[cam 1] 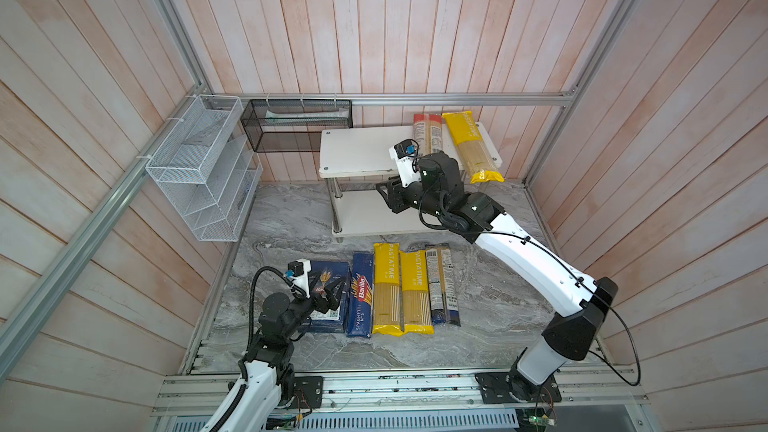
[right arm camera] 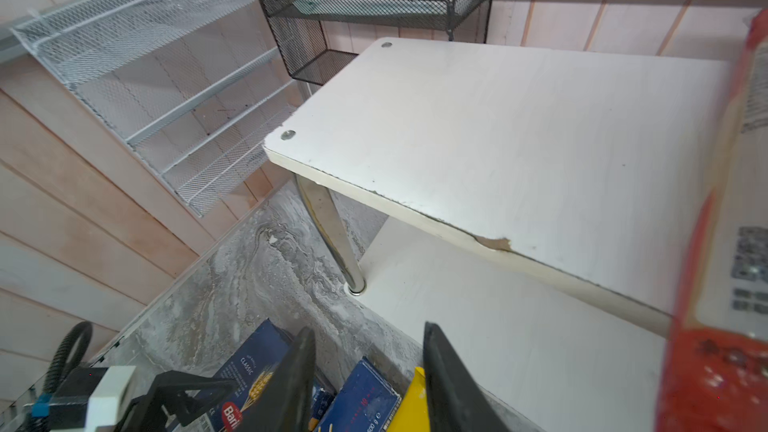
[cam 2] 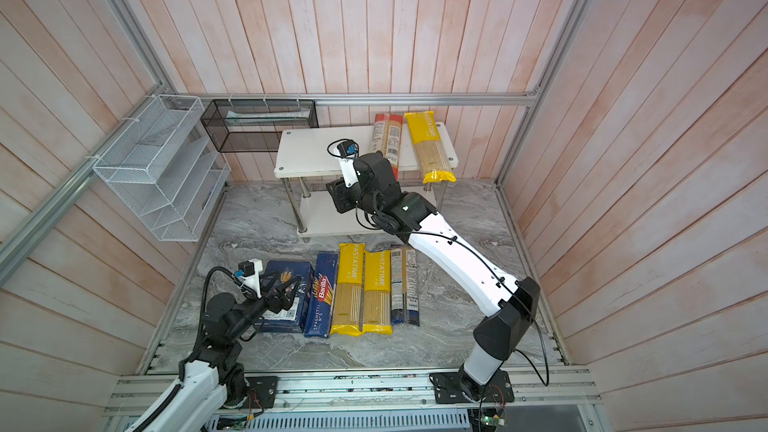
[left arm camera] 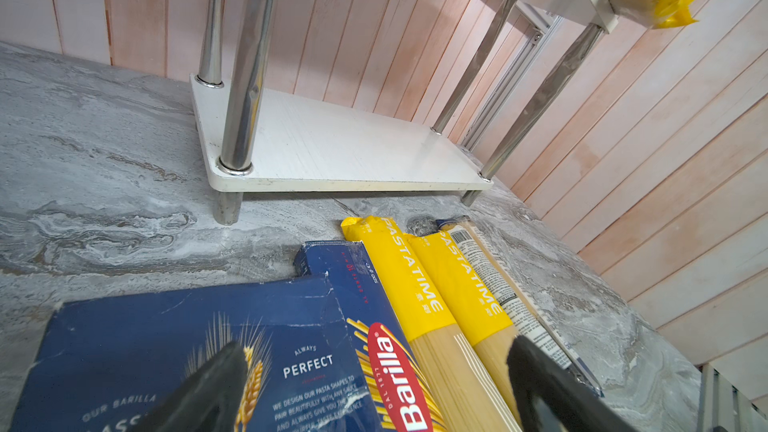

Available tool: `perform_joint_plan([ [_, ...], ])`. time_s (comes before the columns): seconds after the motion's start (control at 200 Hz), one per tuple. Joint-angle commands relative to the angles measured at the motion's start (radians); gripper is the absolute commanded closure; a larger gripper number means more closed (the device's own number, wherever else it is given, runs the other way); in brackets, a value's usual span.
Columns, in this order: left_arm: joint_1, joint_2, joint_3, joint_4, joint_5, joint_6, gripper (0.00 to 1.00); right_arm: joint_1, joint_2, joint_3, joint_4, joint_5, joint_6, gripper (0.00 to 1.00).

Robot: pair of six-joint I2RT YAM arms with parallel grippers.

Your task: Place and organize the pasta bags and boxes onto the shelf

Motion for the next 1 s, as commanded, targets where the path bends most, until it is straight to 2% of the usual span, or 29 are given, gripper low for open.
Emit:
perform_joint_plan([
  [0.0,0.000,-0.005,-0.010,0.014,0.005,0.000,0.00,-0.010,-0.003,0.040,-0.027,0.103,0.020,0.57],
  [0.45,-0.001,-0.001,-0.013,0.017,0.010,-0.001,0.00,-0.109,-0.121,-0.082,-0.012,0.078,0.075,0.57],
  [0.56,0.000,-0.001,-0.012,0.019,0.011,0.000,0.00,-0.109,-0.144,-0.083,-0.005,0.047,0.061,0.57],
  [0.69,0.000,-0.003,-0.013,0.017,0.009,0.000,0.00,-0.104,-0.189,-0.092,0.008,-0.044,0.037,0.56],
  [0.84,0.000,-0.005,-0.013,0.017,0.009,-0.002,0.00,-0.094,-0.276,-0.156,0.015,-0.120,0.045,0.56],
  [0.995,0.000,-0.007,-0.013,0.017,0.013,0.000,0.00,-0.070,-0.341,-0.208,-0.028,-0.112,0.045,0.56],
])
